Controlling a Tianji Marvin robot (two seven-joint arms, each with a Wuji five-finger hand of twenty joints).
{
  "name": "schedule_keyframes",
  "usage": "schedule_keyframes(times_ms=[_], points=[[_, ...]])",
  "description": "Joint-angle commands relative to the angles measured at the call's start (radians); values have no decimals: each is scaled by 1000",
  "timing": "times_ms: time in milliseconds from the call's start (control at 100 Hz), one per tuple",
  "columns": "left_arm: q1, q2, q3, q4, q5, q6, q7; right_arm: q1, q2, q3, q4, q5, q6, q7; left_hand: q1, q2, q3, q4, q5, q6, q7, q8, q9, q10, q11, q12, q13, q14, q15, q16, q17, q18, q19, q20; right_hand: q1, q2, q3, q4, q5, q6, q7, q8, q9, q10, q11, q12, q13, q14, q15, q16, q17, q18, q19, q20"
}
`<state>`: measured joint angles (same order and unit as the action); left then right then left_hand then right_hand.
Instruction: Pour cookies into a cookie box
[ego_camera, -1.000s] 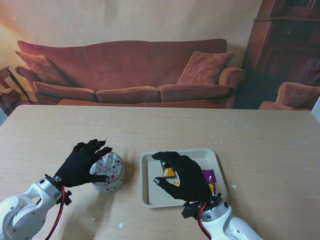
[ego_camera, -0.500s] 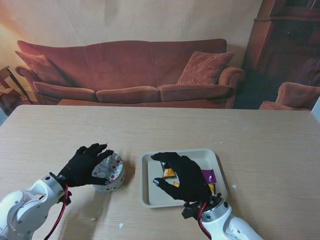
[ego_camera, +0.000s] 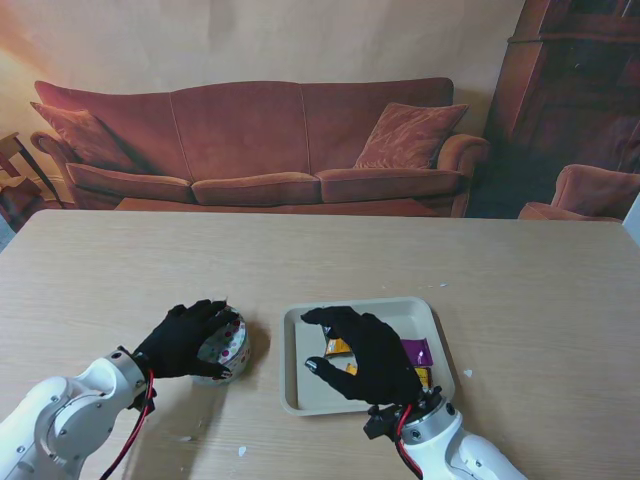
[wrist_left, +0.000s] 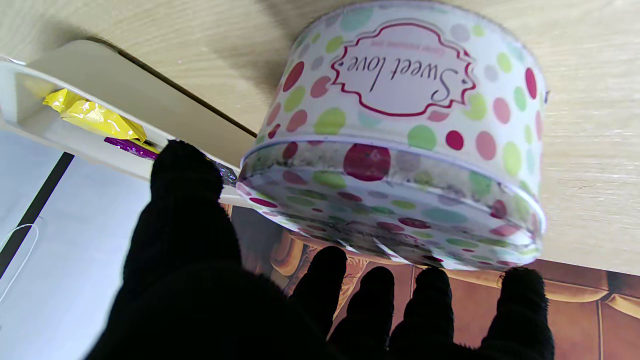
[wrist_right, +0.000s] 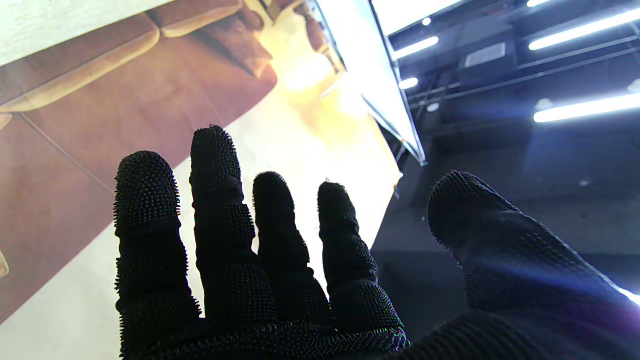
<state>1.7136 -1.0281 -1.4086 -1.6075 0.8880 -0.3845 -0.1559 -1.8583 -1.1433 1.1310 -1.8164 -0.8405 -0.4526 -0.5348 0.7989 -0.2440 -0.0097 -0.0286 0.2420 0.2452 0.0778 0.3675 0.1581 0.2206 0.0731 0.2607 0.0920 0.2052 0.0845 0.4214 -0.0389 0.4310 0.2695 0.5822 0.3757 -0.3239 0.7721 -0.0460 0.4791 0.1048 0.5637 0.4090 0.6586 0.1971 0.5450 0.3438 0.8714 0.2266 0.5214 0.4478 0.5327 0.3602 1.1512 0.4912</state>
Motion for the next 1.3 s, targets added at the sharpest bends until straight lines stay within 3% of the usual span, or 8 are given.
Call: schedule_keyframes(times_ms=[0,250,660,840,1010,1120,1140,1290], points=[[-7,-2,8,5,-23,5,-18,-11,-4,0,-9,3,2,21,-21,25,2,17,-22,-2,-11,3,-43,-7,-19,-3,-52,-19,-8,-27,-18,-12,-27,17,3,32,-21,25,6,13,6,-9,-25,-7,-16,-8,-13,1,-25,-12,-15,12,-10,11],[-25,2,26,17,-9,10,-28,-11,0,1,-13,-3,2,37,-34,50,1,17,-34,6,-17,5,-44,-4,-25,5,-50,-19,-5,-24,-10,-14,-38,23,6,32,-26,26,8,13,0,-9,-25,-8,-17,-9,-13,0,-28,-12,-16,15,-12,12],[-68,2,80,75,-3,28,-9,-12,4,2,-18,-6,11,53,-10,22,4,20,-74,-5,-30,8,-61,1,-68,-1,-58,-11,1,-9,10,-3,-27,50,8,33,-26,26,14,14,-4,-7,-25,-7,-19,-10,-21,-7,-36,-15,-21,14,-19,12],[-74,4,89,78,0,28,-15,-14,4,3,-21,-3,14,57,8,7,11,24,-70,-2,-26,18,-59,7,-54,32,-4,-2,46,46,38,-5,159,155,9,34,-26,27,17,14,-5,-6,-22,-8,-19,-10,-20,-6,-35,-14,-20,14,-20,12],[-76,5,86,76,5,25,-21,-15,4,2,-23,-1,17,62,43,-10,35,28,-65,8,-24,20,-55,11,-48,66,25,4,82,97,39,-17,351,200,10,34,-26,27,21,14,-6,-5,-19,-8,-19,-11,-19,-7,-34,-14,-20,14,-20,13],[-75,6,82,73,19,19,-17,-16,5,3,-24,-1,18,66,86,-33,92,35,-60,11,-22,20,-47,12,-45,79,41,5,109,132,47,-28,463,225,11,35,-25,27,30,15,-5,-4,-17,-7,-20,-11,-19,-4,-34,-14,-20,14,-20,13],[-74,6,81,71,22,20,-18,-16,5,3,-24,-1,18,66,65,-52,160,33,-61,12,-21,21,-49,12,-46,85,41,5,111,145,47,-33,487,212,11,35,-25,27,30,15,-5,-4,-16,-7,-20,-11,-20,-8,-35,-15,-20,14,-20,13],[-73,5,79,70,15,19,-15,-18,5,5,-27,2,21,68,34,-89,322,33,-50,18,-17,20,-43,12,-43,94,49,7,133,164,54,-40,537,220,11,36,-25,27,41,14,-7,-4,-16,-7,-22,-11,-18,-4,-34,-14,-20,14,-20,14]])
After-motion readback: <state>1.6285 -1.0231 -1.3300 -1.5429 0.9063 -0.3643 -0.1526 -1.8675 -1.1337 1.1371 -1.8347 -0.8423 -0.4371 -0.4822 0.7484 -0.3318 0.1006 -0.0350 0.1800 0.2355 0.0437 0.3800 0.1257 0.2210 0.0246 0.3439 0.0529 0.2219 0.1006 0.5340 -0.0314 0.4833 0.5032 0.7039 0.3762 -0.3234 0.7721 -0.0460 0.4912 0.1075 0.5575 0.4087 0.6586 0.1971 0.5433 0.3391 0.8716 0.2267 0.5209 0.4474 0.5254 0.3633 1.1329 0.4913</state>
